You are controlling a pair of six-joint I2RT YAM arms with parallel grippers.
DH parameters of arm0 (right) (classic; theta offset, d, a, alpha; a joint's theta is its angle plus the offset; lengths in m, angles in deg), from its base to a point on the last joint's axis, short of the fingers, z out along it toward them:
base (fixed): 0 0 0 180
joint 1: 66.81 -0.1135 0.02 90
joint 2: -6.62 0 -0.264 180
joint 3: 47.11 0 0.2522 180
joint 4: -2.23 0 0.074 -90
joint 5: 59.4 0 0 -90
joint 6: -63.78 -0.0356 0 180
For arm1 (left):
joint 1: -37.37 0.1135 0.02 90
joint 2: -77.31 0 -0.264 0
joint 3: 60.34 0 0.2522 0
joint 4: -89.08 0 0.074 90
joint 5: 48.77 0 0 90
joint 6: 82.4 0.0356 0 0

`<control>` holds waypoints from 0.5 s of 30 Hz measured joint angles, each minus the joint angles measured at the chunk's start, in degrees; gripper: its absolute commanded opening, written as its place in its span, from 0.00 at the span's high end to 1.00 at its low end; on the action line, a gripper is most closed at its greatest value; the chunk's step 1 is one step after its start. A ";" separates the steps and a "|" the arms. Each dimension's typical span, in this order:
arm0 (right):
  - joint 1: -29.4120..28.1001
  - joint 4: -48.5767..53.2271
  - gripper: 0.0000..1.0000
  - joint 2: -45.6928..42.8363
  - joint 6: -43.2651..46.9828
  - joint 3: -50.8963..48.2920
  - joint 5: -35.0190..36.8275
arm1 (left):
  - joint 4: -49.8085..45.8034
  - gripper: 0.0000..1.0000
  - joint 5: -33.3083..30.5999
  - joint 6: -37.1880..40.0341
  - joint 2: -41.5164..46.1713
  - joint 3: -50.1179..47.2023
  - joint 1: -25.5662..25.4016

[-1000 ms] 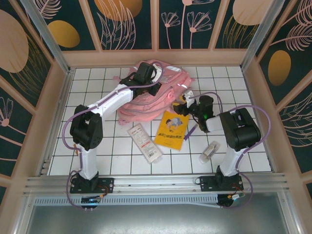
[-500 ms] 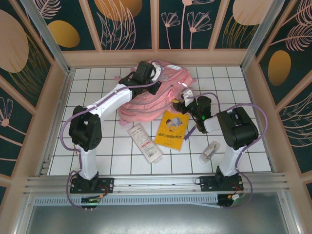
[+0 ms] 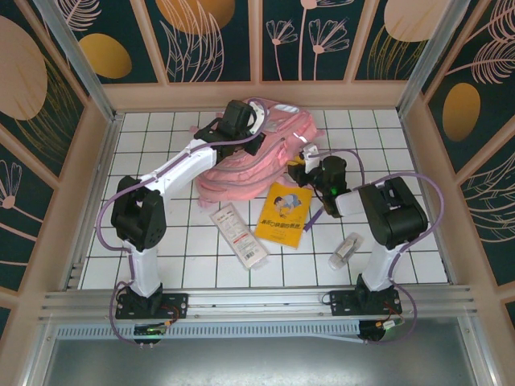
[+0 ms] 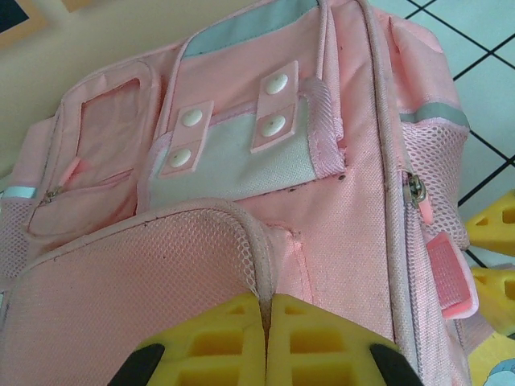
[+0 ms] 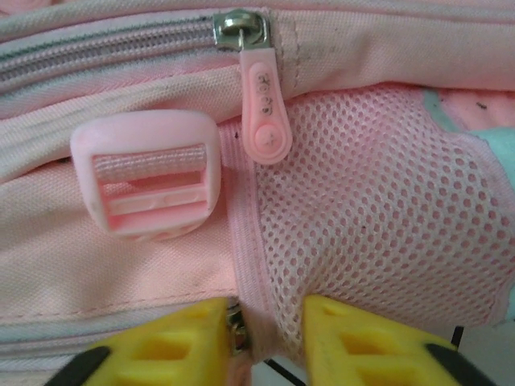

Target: Pack books, pencil case, and school supplies into a backpack

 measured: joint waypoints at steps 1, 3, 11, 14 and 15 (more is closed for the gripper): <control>0.02 0.74 0.90 -0.50 -0.37 -0.02 -0.22 | 0.02 1.00 -0.04 0.04 0.00 0.00 0.00; 0.46 2.45 0.98 -1.42 -0.50 -0.04 -1.42 | 0.02 1.00 -0.20 0.39 0.02 0.02 0.00; 5.70 12.57 1.00 -3.17 -0.20 1.84 -15.15 | 0.02 1.00 -1.05 1.95 0.02 0.04 0.00; 6.49 14.60 0.56 -3.19 -0.24 3.06 -18.49 | 0.02 1.00 -1.03 2.16 0.02 0.04 0.00; 6.49 14.80 0.53 -3.21 -0.28 3.08 -19.10 | 0.02 1.00 -1.01 2.16 0.02 0.04 0.00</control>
